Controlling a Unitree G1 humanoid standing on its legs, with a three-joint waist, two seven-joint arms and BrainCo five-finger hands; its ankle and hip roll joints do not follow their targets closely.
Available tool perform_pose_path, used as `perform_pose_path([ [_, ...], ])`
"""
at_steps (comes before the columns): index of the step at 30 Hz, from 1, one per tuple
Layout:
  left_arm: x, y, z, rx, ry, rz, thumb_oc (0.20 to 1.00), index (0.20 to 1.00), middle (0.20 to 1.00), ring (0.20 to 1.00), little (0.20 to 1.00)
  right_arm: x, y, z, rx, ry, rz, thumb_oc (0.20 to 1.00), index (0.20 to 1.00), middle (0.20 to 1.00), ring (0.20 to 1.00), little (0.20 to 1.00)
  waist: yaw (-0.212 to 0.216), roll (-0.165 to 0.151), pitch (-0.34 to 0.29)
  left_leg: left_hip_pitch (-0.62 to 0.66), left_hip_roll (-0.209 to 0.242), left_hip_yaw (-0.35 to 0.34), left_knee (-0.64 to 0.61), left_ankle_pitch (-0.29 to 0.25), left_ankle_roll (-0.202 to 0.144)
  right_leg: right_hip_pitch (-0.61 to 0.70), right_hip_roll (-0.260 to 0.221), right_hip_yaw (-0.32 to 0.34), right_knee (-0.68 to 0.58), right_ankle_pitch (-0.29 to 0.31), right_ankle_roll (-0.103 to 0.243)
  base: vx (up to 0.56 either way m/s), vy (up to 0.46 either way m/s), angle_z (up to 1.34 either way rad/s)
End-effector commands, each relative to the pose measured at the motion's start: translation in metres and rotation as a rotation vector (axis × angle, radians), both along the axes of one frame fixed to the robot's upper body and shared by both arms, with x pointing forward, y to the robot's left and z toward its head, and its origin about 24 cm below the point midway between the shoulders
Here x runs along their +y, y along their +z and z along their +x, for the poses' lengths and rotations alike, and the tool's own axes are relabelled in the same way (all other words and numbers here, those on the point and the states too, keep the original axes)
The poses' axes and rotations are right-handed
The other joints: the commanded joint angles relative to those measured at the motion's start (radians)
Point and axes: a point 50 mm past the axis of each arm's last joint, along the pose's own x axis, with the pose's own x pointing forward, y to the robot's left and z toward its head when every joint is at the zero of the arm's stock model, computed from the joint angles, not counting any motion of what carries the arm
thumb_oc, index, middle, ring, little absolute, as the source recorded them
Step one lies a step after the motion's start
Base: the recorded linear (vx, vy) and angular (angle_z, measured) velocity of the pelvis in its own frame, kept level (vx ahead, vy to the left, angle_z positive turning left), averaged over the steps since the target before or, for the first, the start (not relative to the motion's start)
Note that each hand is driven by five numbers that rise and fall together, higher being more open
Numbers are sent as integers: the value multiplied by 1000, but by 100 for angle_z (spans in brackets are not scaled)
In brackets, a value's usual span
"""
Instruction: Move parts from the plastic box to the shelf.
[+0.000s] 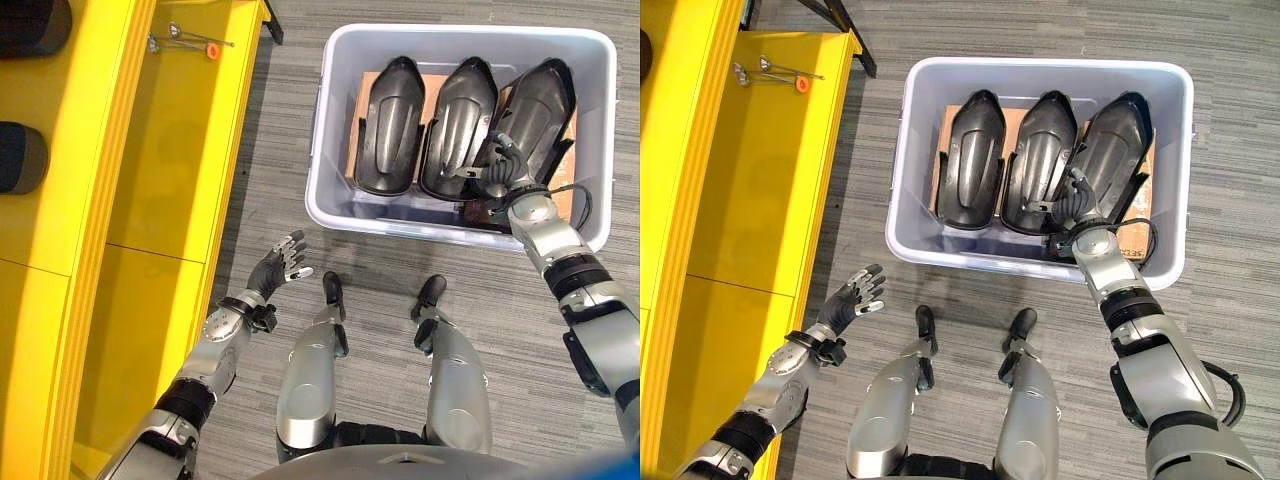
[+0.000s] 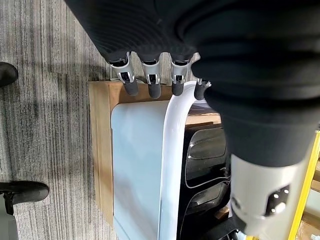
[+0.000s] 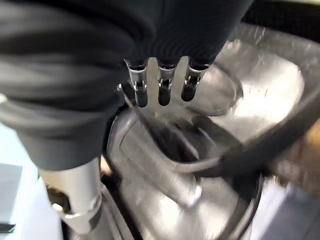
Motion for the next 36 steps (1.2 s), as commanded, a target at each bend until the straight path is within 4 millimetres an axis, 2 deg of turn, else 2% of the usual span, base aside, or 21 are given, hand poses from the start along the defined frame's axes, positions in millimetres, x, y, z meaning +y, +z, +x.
perform_pose_path([
  [1, -11, 4, -10, -40, -55, -42, 1000, 1000, 1000, 1000, 1000, -12, 27, 2, -145, -168, -136, 1000, 1000, 1000, 1000, 1000, 11, 9, -32, -32, 14, 2, 27, -7, -26, 9, -8, 25, 138, -120, 75, 0, 0, 0],
  [5, -17, 3, -11, -43, -55, -53, 1000, 1000, 1000, 1000, 1000, -26, 38, -5, -284, -324, -278, 1000, 1000, 1000, 1000, 1000, 0, 13, -32, -28, 14, 3, 17, -8, -25, 11, 2, 33, 125, -116, 78, 0, 0, 0],
  [11, -23, 0, -11, -36, -60, -68, 1000, 1000, 1000, 1000, 1000, -16, 59, -11, -489, -382, -447, 1000, 1000, 1000, 1000, 1000, -14, 19, -32, -20, 8, 6, 3, -6, -22, 18, 13, 45, 102, -110, 84, -19, 13, -1],
  [12, -25, -1, -11, -39, -61, -70, 1000, 1000, 1000, 1000, 1000, -12, 64, -13, -545, -389, -457, 1000, 1000, 1000, 1000, 1000, -15, 23, -32, -31, 16, 18, -2, 13, -13, 10, 21, 38, 88, -86, 71, -83, 51, -10],
  [14, -26, -3, -13, -43, -52, -69, 1000, 1000, 1000, 1000, 1000, -5, 75, -21, -699, -402, -395, 1000, 1000, 1000, 1000, 1000, -29, 24, -32, -20, 15, 22, -8, 13, -15, 20, 26, 47, 75, -84, 73, -40, 67, -16],
  [17, -26, -3, -11, -41, -33, -86, 1000, 1000, 1000, 1000, 1000, -3, 72, -28, -728, -403, -274, 1000, 1000, 1000, 1000, 1000, -47, 23, -32, -7, 12, 28, -20, 13, -16, 27, 27, 58, 64, -82, 77, 3, 52, -12],
  [22, -26, -3, -12, -47, -19, -94, 1000, 1000, 1000, 1000, 1000, -5, 37, -31, -592, -405, -18, 1000, 1000, 1000, 1000, 1000, -63, 23, -32, 5, 8, 34, -31, 12, -14, 33, 27, 72, 51, -78, 75, 16, 28, -8],
  [23, -26, -3, -13, -45, -21, -90, 1000, 1000, 1000, 1000, 1000, -4, 25, -31, -541, -393, 96, 1000, 1000, 1000, 1000, 1000, -66, 20, -32, 20, 0, 25, -32, -8, -21, 45, 21, 83, 58, -99, 87, 71, -11, -7],
  [25, -26, -3, -12, -46, -30, -76, 1000, 1000, 1000, 1000, 1000, -5, 14, -30, -492, -404, 211, 1000, 1000, 1000, 1000, 1000, -65, 20, -32, 23, -2, 26, -36, -8, -20, 47, 19, 83, 55, -99, 87, 43, -13, -10],
  [28, -27, -8, -14, -17, -38, -77, 1000, 1000, 1000, 1000, 1000, -20, -3, -25, -388, -442, 435, 1000, 1000, 1000, 1000, 1000, -61, 32, -32, 32, -8, 24, -33, -10, -22, 58, 10, 81, 70, -109, 84, 52, 8, -2],
  [30, -27, -11, -15, 21, -25, -120, 1000, 1000, 1000, 1000, 1000, -24, -3, -22, -385, -412, 517, 1000, 1000, 1000, 1000, 1000, -58, 39, -32, 28, -12, 22, -25, -13, -21, 53, 5, 80, 82, -113, 82, 20, 7, 1],
  [36, -29, -15, -17, 35, -35, -136, 1000, 1000, 1000, 1000, 1000, -27, 6, -16, -378, -409, 537, 1000, 1000, 1000, 1000, 1000, -50, 53, -32, 20, -18, 21, -12, -16, -22, 40, -7, 78, 104, -120, 79, 0, 0, 0],
])
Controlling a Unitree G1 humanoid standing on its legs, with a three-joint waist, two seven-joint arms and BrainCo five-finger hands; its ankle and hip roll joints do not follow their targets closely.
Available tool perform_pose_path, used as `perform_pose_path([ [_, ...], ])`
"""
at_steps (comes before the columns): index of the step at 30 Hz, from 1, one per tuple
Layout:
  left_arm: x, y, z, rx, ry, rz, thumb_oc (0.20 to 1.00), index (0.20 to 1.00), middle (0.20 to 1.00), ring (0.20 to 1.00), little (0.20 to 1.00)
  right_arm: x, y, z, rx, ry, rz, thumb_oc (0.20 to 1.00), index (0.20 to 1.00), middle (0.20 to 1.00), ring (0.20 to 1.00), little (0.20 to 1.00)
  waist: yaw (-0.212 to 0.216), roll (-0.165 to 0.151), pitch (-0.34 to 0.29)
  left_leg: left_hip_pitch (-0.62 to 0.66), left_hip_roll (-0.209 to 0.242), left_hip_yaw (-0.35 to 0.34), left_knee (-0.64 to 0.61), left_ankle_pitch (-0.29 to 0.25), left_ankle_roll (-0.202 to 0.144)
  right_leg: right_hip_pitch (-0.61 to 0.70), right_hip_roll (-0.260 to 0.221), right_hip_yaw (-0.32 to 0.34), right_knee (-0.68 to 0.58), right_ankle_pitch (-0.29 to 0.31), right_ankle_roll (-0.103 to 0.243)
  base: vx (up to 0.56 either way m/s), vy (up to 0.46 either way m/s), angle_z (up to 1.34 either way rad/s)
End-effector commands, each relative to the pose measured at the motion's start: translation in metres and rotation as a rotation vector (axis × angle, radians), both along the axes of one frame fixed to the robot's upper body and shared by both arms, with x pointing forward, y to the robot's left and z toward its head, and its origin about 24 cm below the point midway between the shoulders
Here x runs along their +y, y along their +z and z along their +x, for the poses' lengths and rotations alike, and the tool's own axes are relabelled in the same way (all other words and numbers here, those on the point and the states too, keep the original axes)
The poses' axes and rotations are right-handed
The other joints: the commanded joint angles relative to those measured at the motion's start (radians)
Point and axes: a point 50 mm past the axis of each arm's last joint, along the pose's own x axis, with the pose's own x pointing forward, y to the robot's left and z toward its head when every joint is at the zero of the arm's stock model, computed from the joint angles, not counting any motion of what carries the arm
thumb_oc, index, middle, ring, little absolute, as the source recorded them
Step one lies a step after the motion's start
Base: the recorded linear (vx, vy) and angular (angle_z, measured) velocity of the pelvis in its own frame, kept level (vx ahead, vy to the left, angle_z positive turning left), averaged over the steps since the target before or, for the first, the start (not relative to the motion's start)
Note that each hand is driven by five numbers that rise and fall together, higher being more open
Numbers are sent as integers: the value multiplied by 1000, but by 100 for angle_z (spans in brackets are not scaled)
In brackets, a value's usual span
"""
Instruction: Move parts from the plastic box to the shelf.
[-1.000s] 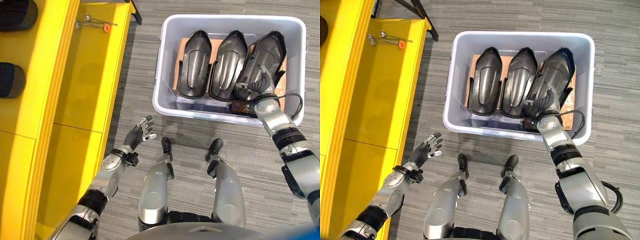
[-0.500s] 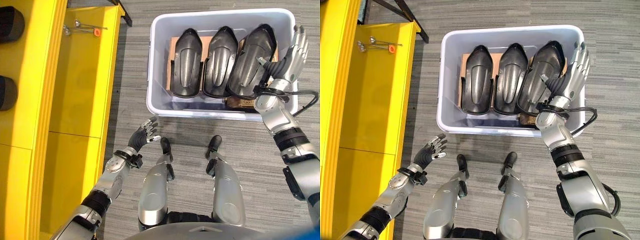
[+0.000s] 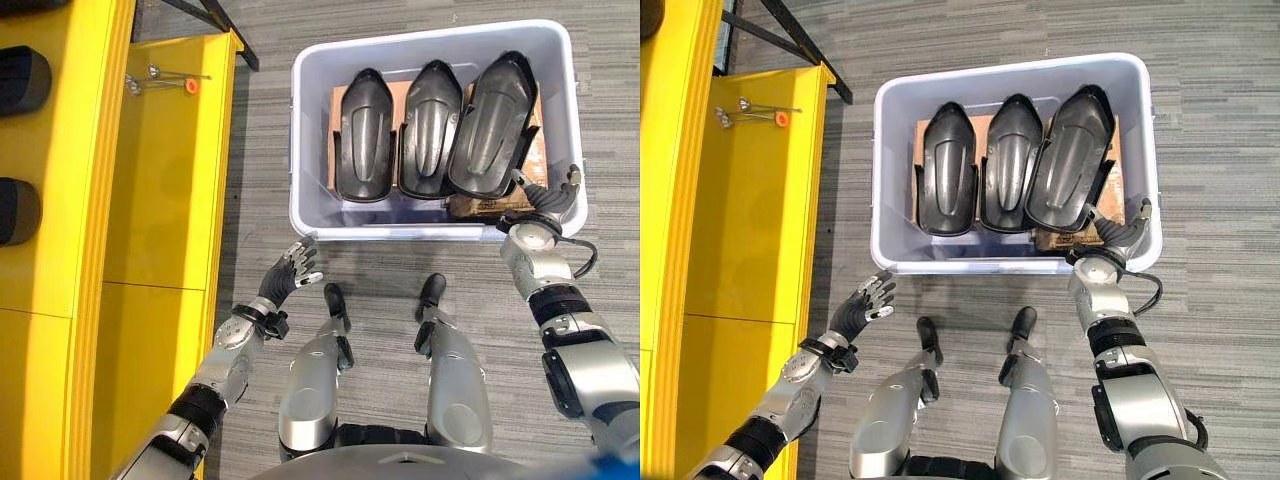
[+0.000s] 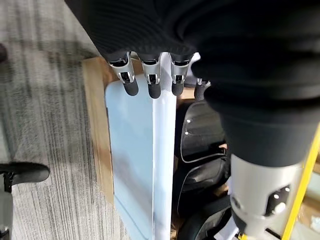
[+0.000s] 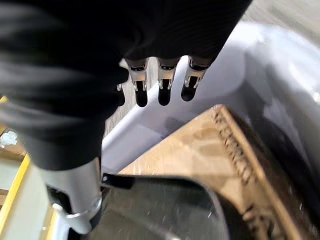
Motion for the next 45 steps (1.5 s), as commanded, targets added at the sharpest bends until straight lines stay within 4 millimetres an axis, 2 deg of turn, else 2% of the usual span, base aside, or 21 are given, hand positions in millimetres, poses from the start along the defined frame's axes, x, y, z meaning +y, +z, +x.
perform_pose_path([
  [1, -12, 0, -7, -27, -51, -40, 1000, 1000, 1000, 1000, 1000, -10, 44, 12, -133, -9, -28, 1000, 1000, 1000, 1000, 1000, 14, 24, -27, -66, -14, -34, 63, -34, -18, -4, -34, 30, 167, -150, 73, 0, 0, 0],
  [14, -17, -1, -13, -18, -73, -45, 1000, 1000, 1000, 1000, 1000, -20, 61, 15, -94, -44, -120, 1000, 1000, 1000, 1000, 1000, 20, 47, -27, -90, -19, -34, 73, -35, -21, -44, -38, 31, 202, -161, 69, 2, 2, 1],
  [22, -18, -2, -14, -16, -91, -48, 1000, 1000, 1000, 1000, 1000, -34, 55, 15, 4, -115, -95, 1000, 1000, 1000, 1000, 1000, 27, 59, -27, -108, -16, -33, 84, -35, -24, -67, -44, 30, 224, -167, 67, 0, 0, 0],
  [23, -19, -2, -14, -14, -98, -49, 1000, 1000, 1000, 1000, 1000, -38, 57, 15, 23, -122, -132, 1000, 1000, 1000, 1000, 1000, 28, 62, -27, -113, -15, -33, 86, -34, -26, -73, -46, 30, 230, -169, 67, 0, 0, 0],
  [25, -22, -1, -13, -21, -111, -45, 1000, 1000, 1000, 1000, 1000, -40, 60, 16, 50, -122, -180, 1000, 1000, 1000, 1000, 1000, 30, 69, -27, -122, -15, -30, 90, -35, -25, -85, -49, 30, 240, -172, 66, 6, 17, -1],
  [33, -23, 2, -10, -22, -113, -48, 1000, 1000, 1000, 1000, 1000, -46, 61, 18, 115, -133, -167, 1000, 1000, 1000, 1000, 1000, 40, 83, -27, -164, -12, -31, 108, -33, -29, -128, -62, 23, 270, -178, 64, 2, 9, 1],
  [39, -23, 1, -11, -23, -113, -50, 1000, 1000, 1000, 1000, 1000, -44, 60, 19, 121, -123, -214, 1000, 1000, 1000, 1000, 1000, 44, 89, -27, -183, -9, -28, 115, -33, -27, -149, -66, 22, 280, -178, 62, 1, 14, 4],
  [42, -23, 0, -11, -19, -118, -57, 1000, 1000, 1000, 1000, 1000, -36, 70, 22, 77, -122, -281, 1000, 1000, 1000, 1000, 1000, 48, 89, -27, -196, -10, -30, 119, -34, -27, -161, -67, 20, 286, -178, 62, 0, 0, 0],
  [45, -24, 0, -12, -19, -121, -62, 1000, 1000, 1000, 1000, 1000, -34, 70, 23, 74, -113, -307, 1000, 1000, 1000, 1000, 1000, 49, 89, -27, -199, -10, -30, 121, -34, -26, -163, -68, 19, 286, -177, 62, 0, 4, 1],
])
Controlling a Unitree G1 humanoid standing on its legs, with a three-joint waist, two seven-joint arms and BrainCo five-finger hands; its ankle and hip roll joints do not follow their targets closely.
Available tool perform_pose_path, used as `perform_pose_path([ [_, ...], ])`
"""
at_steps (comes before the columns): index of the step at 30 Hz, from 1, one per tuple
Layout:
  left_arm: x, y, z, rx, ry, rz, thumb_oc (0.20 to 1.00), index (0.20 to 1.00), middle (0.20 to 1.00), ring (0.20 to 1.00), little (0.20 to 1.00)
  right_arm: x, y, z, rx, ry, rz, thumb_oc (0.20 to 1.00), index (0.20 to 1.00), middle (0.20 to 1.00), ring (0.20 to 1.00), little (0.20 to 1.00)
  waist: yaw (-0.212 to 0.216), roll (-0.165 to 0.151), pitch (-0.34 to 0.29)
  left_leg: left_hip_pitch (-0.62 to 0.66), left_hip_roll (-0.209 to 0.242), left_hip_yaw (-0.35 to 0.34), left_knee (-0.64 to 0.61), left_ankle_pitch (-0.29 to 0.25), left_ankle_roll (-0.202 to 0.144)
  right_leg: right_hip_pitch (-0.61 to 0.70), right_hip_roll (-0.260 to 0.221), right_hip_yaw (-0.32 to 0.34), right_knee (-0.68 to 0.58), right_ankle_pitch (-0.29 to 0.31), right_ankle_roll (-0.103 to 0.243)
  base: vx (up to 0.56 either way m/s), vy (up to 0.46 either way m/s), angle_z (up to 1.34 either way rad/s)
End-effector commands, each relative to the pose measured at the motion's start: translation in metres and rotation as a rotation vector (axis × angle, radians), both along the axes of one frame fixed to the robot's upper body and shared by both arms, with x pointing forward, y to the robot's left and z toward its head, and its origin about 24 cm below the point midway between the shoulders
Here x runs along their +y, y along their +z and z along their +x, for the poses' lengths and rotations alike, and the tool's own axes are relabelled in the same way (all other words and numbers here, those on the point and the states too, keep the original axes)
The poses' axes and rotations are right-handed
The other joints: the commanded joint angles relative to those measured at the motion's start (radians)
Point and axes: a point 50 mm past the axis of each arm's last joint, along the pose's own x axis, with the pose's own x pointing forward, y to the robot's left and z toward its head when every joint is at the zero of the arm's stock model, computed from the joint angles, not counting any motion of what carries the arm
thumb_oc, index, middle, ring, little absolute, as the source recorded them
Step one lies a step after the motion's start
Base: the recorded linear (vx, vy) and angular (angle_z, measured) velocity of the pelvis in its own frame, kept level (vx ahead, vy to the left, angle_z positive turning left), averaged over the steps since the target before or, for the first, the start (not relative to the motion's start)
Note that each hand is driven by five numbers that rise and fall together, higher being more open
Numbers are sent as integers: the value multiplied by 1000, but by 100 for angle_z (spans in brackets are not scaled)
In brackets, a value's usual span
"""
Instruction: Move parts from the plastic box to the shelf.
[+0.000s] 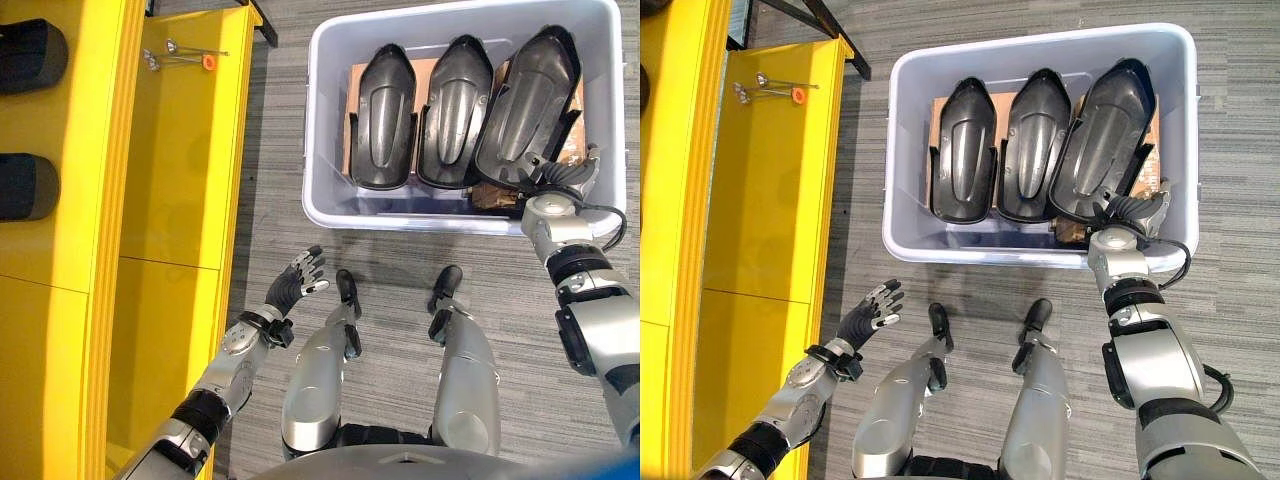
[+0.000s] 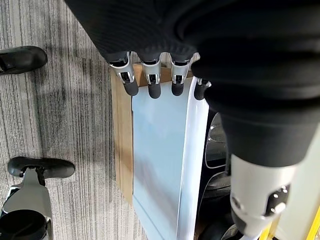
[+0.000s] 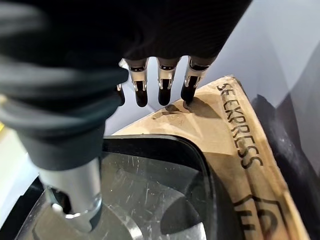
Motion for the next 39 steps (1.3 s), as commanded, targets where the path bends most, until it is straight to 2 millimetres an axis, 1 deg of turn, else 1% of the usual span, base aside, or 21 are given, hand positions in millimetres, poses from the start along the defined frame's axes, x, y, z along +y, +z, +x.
perform_pose_path([
  [1, -15, 4, -7, -41, -70, -45, 1000, 1000, 1000, 1000, 1000, -5, 39, 6, -91, 10, -154, 1000, 1000, 1000, 1000, 1000, 22, 72, -17, -82, 18, -15, 84, -38, -32, -9, -6, 15, 146, -118, 67, -1, 13, 4],
  [6, -16, 5, -8, -42, -66, -42, 1000, 1000, 1000, 1000, 1000, 4, 37, 8, -57, 15, -198, 1000, 1000, 1000, 1000, 1000, 26, 67, -17, -90, 21, -17, 89, -40, -30, -15, -10, 13, 147, -116, 68, 1, 0, 1],
  [7, -16, 4, -8, -40, -63, -41, 1000, 1000, 1000, 1000, 1000, 5, 33, 8, -33, 9, -183, 1000, 1000, 1000, 1000, 1000, 29, 66, -17, -93, 22, -17, 89, -40, -30, -16, -10, 12, 147, -114, 68, 0, 0, 0],
  [10, -16, 4, -7, -41, -60, -40, 1000, 1000, 1000, 1000, 1000, 4, 32, 7, 18, -5, -271, 1000, 1000, 1000, 1000, 1000, 33, 65, -17, -103, 23, -19, 90, -38, -30, -22, -11, 9, 147, -113, 68, 0, 0, 0],
  [12, -16, 4, -6, -39, -68, -35, 1000, 1000, 1000, 1000, 1000, 3, 31, 7, 83, -21, -358, 1000, 1000, 1000, 1000, 1000, 38, 63, -17, -114, 23, -23, 95, -37, -30, -28, -13, 4, 151, -111, 70, 0, 0, 0],
  [15, -17, 3, -6, -43, -73, -34, 1000, 1000, 1000, 1000, 1000, 5, 31, 9, 134, -15, -405, 1000, 1000, 1000, 1000, 1000, 45, 61, -17, -127, 26, -24, 102, -37, -29, -36, -16, 0, 152, -107, 70, -2, -12, 7],
  [18, -18, 5, -5, -50, -74, -36, 1000, 1000, 1000, 1000, 1000, 7, 30, 10, 155, -9, -406, 1000, 1000, 1000, 1000, 1000, 49, 59, -17, -140, 27, -27, 106, -37, -28, -44, -18, -3, 153, -106, 70, 1, -4, 3],
  [22, -19, 8, -3, -56, -75, -36, 1000, 1000, 1000, 1000, 1000, 13, 24, 12, 174, 11, -360, 1000, 1000, 1000, 1000, 1000, 55, 59, -17, -159, 26, -32, 113, -36, -27, -58, -19, -6, 158, -104, 70, 9, 5, 2],
  [24, -18, 9, 0, -58, -68, -35, 1000, 1000, 1000, 1000, 1000, 15, 13, 11, 208, -1, -290, 1000, 1000, 1000, 1000, 1000, 63, 61, -17, -181, 26, -34, 118, -35, -26, -74, -22, -11, 162, -103, 69, 22, 15, 4],
  [26, -19, 10, 1, -62, -68, -34, 1000, 1000, 1000, 1000, 1000, 13, 4, 9, 210, -28, -177, 1000, 1000, 1000, 1000, 1000, 66, 63, -17, -198, 27, -36, 124, -35, -26, -88, -25, -14, 169, -104, 69, 10, 12, 5],
  [29, -20, 11, 2, -63, -65, -38, 1000, 1000, 1000, 1000, 1000, 8, -3, 5, 199, -67, -78, 1000, 1000, 1000, 1000, 1000, 68, 67, -17, -216, 26, -39, 131, -36, -27, -105, -27, -14, 178, -106, 68, 3, 12, 4],
  [30, -20, 11, 2, -64, -65, -39, 1000, 1000, 1000, 1000, 1000, 7, -4, 5, 198, -69, -70, 1000, 1000, 1000, 1000, 1000, 67, 68, -17, -220, 26, -40, 132, -36, -27, -108, -27, -14, 179, -107, 68, 4, 21, 4],
  [31, -22, 12, 2, -65, -67, -44, 1000, 1000, 1000, 1000, 1000, 4, -8, 3, 184, -78, -21, 1000, 1000, 1000, 1000, 1000, 67, 71, -17, -233, 26, -41, 137, -37, -27, -120, -28, -13, 184, -108, 68, 2, 17, 3],
  [34, -24, 13, 2, -67, -72, -46, 1000, 1000, 1000, 1000, 1000, 1, -10, 2, 165, -89, 18, 1000, 1000, 1000, 1000, 1000, 67, 76, -17, -250, 25, -43, 146, -39, -27, -137, -30, -11, 195, -111, 66, 0, 0, 0],
  [35, -26, 14, 2, -67, -73, -46, 1000, 1000, 1000, 1000, 1000, 0, -11, 1, 161, -81, 41, 624, 624, 624, 624, 624, 67, 79, -17, -260, 25, -44, 153, -41, -27, -149, -33, -10, 202, -112, 66, -4, 23, 3],
  [36, -27, 14, 3, -69, -71, -49, 1000, 1000, 1000, 1000, 1000, 0, -11, 2, 155, -69, 54, 200, 200, 200, 200, 200, 67, 81, -17, -272, 25, -44, 158, -42, -26, -161, -34, -8, 209, -114, 65, -3, 14, 5],
  [39, -28, 14, 3, -68, -69, -53, 1000, 1000, 1000, 1000, 1000, -1, -8, 3, 163, -66, 29, 200, 200, 200, 200, 200, 68, 86, -17, -288, 25, -46, 167, -43, -27, -176, -38, -7, 218, -115, 64, -1, 4, 1],
])
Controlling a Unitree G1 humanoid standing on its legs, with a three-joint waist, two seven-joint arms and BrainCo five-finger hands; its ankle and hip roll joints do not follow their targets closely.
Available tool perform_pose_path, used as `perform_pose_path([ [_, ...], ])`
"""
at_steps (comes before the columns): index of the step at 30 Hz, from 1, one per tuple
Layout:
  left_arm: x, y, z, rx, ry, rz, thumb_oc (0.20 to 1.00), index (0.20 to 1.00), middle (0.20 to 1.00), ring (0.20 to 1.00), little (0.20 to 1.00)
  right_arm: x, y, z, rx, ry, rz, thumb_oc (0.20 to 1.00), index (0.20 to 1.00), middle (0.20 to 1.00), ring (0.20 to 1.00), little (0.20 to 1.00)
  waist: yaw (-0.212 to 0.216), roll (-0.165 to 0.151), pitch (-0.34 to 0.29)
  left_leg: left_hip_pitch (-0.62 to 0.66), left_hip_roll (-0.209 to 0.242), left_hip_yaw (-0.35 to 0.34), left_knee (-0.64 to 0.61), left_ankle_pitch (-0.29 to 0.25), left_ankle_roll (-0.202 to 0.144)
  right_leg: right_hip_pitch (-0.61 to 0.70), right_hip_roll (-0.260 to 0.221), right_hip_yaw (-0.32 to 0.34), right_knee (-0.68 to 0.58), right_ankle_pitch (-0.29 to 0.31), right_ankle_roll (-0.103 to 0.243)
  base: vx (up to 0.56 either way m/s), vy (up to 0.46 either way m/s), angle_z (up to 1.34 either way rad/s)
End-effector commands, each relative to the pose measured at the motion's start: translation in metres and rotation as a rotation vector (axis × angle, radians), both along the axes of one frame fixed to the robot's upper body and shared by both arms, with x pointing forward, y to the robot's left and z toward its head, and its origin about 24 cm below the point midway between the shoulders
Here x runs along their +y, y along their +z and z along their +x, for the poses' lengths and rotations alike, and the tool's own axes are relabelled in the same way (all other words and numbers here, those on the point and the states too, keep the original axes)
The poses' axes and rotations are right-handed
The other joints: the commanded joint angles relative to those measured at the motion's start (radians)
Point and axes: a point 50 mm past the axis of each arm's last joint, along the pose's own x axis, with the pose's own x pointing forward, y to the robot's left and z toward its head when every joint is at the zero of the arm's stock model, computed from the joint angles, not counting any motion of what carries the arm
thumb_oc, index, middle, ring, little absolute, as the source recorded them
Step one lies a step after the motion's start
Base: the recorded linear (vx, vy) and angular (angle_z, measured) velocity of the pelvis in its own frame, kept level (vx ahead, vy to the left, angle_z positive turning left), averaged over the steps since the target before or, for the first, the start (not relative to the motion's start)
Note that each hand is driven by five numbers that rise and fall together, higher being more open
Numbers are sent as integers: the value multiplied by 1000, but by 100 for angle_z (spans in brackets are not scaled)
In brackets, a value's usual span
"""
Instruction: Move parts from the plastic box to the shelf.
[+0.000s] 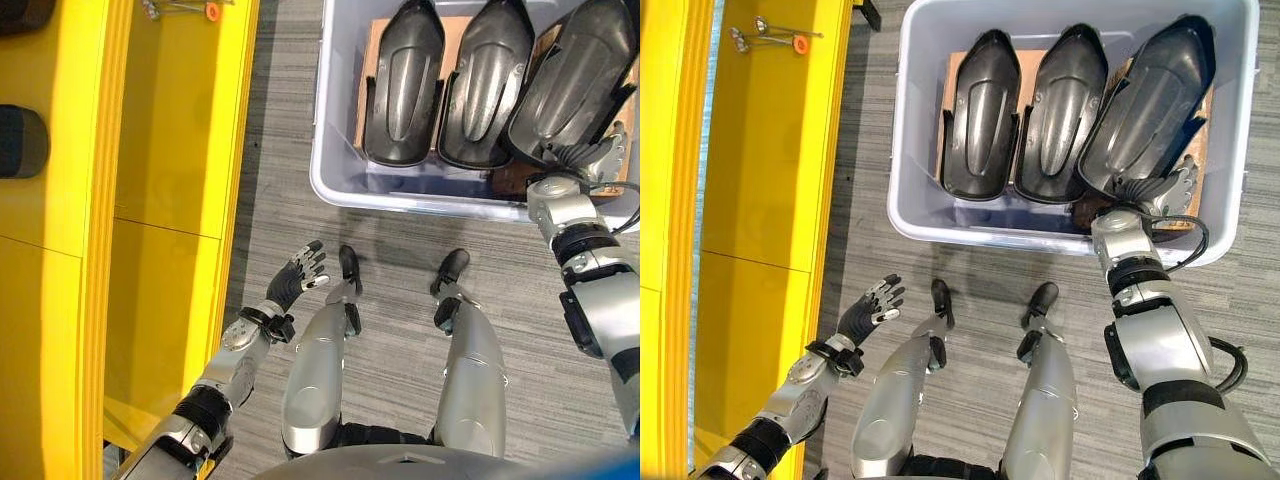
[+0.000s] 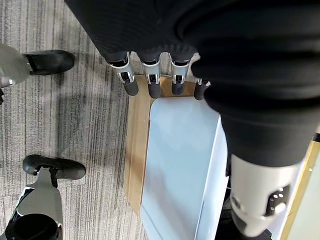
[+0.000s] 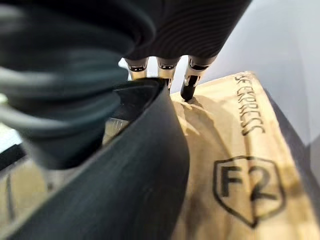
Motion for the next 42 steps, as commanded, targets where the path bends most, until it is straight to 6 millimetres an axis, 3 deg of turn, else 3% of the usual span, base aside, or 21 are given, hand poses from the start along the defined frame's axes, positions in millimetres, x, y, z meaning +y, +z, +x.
perform_pose_path([
  [1, -22, 8, -3, -48, -63, -46, 1000, 1000, 1000, 1000, 1000, 4, -42, -3, 126, 69, 171, 200, 200, 200, 200, 200, 38, 84, -15, -95, 8, -5, 56, -32, -29, -37, -14, 23, 168, -109, 73, 0, 0, 0],
  [16, -20, 7, -2, -60, -50, -64, 1000, 1000, 1000, 1000, 1000, -11, -65, -18, 264, 12, 81, 200, 200, 200, 200, 200, 24, 85, -15, -140, 12, -8, 72, -33, -31, -85, -7, 33, 175, -107, 71, -4, -4, 0],
  [19, -17, 5, 0, -60, -50, -54, 1000, 1000, 1000, 1000, 1000, -13, -78, -24, 293, 2, 98, 200, 200, 200, 200, 200, 20, 83, -15, -141, 11, -10, 66, -29, -32, -86, 1, 35, 165, -100, 71, -38, -44, 0],
  [26, -18, 5, 1, -63, -53, -48, 1000, 1000, 1000, 1000, 1000, -12, -82, -27, 293, -15, 41, 200, 200, 200, 200, 200, 15, 82, -15, -125, 9, -14, 53, -24, -32, -73, 14, 40, 148, -93, 70, -19, -18, -1],
  [31, -12, 1, 0, -47, -34, -32, 1000, 1000, 1000, 1000, 1000, -13, -58, -23, 110, -67, -36, 200, 200, 200, 200, 200, 9, 73, -15, -72, 8, -15, 25, -20, -32, -22, 28, 44, 113, -86, 74, -35, -27, 0],
  [33, -8, -2, -2, -38, -28, -19, 1000, 1000, 1000, 1000, 1000, -12, -43, -20, 18, -84, -95, 200, 200, 200, 200, 200, 5, 66, -15, -38, 10, -14, 10, -20, -32, 9, 35, 47, 93, -82, 76, -32, -26, -5],
  [34, -1, -5, -5, -21, -19, -1, 1000, 1000, 1000, 1000, 1000, -10, -24, -18, -89, -87, -146, 200, 200, 200, 200, 200, 0, 54, -15, 12, 11, -12, -10, -22, -32, 56, 44, 50, 65, -78, 79, -22, -27, -7],
  [42, 18, -19, -21, 20, -1, 65, 1000, 1000, 1000, 1000, 1000, -16, 25, -19, -265, -71, -295, 200, 200, 200, 200, 200, -7, 9, -15, 195, 18, -3, -74, -25, -37, 239, 64, 47, -15, -78, 92, 26, -20, -10],
])
